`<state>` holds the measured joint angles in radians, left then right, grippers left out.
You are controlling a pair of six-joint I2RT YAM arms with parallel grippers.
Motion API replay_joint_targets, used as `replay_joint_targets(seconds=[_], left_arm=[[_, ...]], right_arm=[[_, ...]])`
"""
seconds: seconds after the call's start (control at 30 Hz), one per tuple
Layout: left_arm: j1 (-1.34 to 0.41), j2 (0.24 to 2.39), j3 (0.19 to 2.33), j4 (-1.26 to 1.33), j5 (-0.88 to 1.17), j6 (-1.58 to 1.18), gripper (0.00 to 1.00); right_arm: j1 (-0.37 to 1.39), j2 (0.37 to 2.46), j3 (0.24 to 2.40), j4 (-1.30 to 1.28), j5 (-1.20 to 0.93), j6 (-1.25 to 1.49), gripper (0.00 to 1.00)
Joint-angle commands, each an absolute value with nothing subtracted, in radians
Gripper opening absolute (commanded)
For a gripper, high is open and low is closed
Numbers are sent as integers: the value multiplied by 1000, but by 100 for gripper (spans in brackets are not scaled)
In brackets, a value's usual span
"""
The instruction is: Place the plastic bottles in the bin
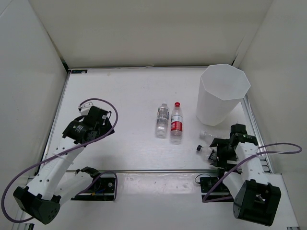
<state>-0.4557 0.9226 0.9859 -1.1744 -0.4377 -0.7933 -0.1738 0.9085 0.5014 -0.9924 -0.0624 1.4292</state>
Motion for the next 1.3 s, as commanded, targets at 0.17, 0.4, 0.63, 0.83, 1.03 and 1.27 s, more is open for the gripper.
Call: replay_joint_targets(seconds=[0.17,0.4,0.63,0.83,1.03,1.27], left_arm=[[-462,897,969,-1167,-453,-785,100],[-462,897,960,-1167,-453,-785,100],[-462,897,951,-1135,-408,-764,100],[-508,936,951,-1091,-359,-730,100],[-518,968,982,-1101,-350,-710,100],[-518,959,973,-1112,-359,-710,100]], right_arm=[[-232,954,465,-977,-66,1330,59],[-222,777,711,-1197,-248,1241,30],[-222,782,1337,-1137,-305,1155,30],[-161,1110,1815,-959,-114,893,20],[-54,1394,2101,-969,302,669,36],[-17,1428,2080,-1056,284,609,100]])
